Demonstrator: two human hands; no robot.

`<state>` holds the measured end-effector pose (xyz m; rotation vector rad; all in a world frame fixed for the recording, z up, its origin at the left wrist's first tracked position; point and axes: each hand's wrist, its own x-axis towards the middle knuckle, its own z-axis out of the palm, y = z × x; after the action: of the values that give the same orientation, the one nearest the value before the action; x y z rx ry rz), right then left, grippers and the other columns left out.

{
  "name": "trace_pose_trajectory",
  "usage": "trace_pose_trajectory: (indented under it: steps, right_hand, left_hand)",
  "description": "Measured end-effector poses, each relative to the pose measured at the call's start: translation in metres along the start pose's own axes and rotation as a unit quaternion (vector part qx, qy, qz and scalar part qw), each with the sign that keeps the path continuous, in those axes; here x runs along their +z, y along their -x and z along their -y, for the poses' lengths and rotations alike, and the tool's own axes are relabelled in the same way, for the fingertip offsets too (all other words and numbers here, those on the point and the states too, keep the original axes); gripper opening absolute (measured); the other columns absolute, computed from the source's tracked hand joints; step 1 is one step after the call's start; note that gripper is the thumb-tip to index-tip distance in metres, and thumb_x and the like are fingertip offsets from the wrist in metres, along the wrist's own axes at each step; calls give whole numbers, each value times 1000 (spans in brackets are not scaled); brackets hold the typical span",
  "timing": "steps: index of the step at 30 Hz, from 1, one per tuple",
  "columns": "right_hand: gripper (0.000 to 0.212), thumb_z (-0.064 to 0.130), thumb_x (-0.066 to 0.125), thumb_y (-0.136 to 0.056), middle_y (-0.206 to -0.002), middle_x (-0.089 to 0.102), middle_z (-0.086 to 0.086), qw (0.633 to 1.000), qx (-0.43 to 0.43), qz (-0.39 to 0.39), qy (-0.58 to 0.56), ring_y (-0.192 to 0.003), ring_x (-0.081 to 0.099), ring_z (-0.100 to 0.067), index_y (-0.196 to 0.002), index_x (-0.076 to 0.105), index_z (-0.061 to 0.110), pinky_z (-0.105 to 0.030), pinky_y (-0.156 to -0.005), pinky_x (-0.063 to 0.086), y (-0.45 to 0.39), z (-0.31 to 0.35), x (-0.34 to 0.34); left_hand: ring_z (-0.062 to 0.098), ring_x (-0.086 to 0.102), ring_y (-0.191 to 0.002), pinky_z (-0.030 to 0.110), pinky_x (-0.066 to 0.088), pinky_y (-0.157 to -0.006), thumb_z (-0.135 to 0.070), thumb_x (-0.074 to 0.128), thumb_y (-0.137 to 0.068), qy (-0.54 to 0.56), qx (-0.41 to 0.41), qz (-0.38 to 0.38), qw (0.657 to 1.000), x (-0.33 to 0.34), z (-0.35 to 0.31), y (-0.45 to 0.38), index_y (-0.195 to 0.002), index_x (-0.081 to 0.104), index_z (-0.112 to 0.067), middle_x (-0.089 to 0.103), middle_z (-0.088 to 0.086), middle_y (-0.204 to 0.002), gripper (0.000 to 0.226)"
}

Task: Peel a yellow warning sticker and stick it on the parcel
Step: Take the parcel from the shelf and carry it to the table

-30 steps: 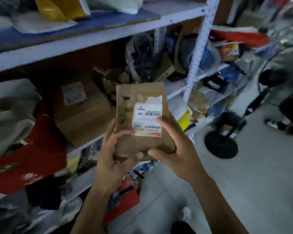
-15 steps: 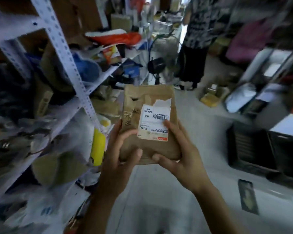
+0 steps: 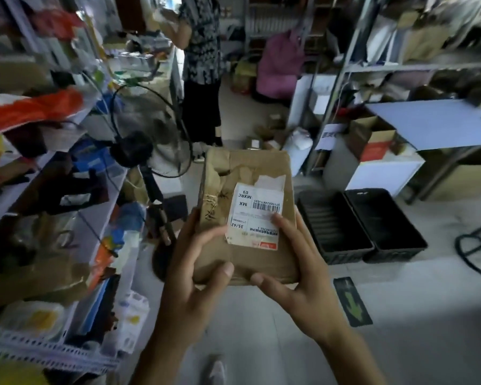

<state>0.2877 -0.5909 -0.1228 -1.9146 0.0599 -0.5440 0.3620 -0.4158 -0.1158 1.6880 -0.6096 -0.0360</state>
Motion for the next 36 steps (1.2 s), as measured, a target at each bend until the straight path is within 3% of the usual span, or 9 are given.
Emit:
trace_pose_trajectory:
  steps: [6,10,14,18,22,25,27,31,36]
  right_hand:
    - [84,46,78,-76,-165,24,1,990,49,-118,66,-154,20,-16,-149,42,28,-49,-119,34,-59,-38,-39]
    - [84,50,77,-75,-164,26,3,972,92,-205,62,-153,26,-17,-148,41,33,-51,-117,37,-68,-60,-79]
    - [83,52,77,-74,-162,31,2,946,123,-288,87,-151,29,-20,-147,42,35,-50,-116,38,-70,-87,-136]
    - [83,48,78,-74,-163,29,0,922,135,-349,97,-152,29,-20,-147,43,32,-51,-116,37,-65,-115,-204]
    - [82,48,78,-74,-164,28,2,902,138,-394,113,-151,29,-16,-147,43,34,-50,-117,37,-58,-131,-281]
    - [80,46,77,-75,-164,27,5,887,143,-422,122,-152,28,-14,-147,43,33,-49,-116,38,-54,-147,-338]
    - [76,45,74,-78,-164,25,6,877,152,-440,118,-151,28,-12,-147,44,31,-47,-116,39,-51,-158,-371]
    - [70,47,66,-82,-165,22,11,855,165,-475,128,-152,23,-5,-146,45,31,-41,-118,37,-51,-190,-436]
    - [63,43,62,-86,-165,23,13,840,181,-490,146,-152,22,-3,-146,46,30,-31,-119,34,-58,-240,-540]
  left_hand:
    - [12,46,-136,14,47,-95,-31,59,-81,33,36,122,991,51,22,-113,-124,59,-32,48,-7,-145,43]
    - [15,44,-139,28,52,-98,-30,58,-81,57,49,217,973,109,26,-163,-127,58,-29,45,-8,-149,46]
    - [16,46,-137,39,46,-107,-28,59,-81,73,71,291,951,191,28,-202,-126,59,-27,48,-8,-145,46]
    - [17,46,-137,34,43,-109,-12,63,-82,89,95,340,931,284,16,-225,-127,59,-22,50,-4,-144,46]
    - [13,50,-132,20,40,-106,-8,63,-81,106,125,367,916,373,-6,-236,-125,61,-20,55,-14,-136,46]
    - [16,50,-133,17,39,-105,-20,61,-81,116,139,394,901,441,-23,-246,-124,60,-24,54,4,-140,43]
    - [19,50,-134,20,39,-107,-25,57,-81,123,135,415,891,482,-30,-251,-126,59,-22,53,12,-140,45]
    - [21,51,-133,28,43,-108,-26,57,-81,153,107,452,872,568,-32,-263,-128,58,-17,56,9,-139,48]
    - [29,47,-137,53,40,-111,-25,58,-80,171,93,474,859,693,-31,-291,-128,58,-22,52,11,-144,48]
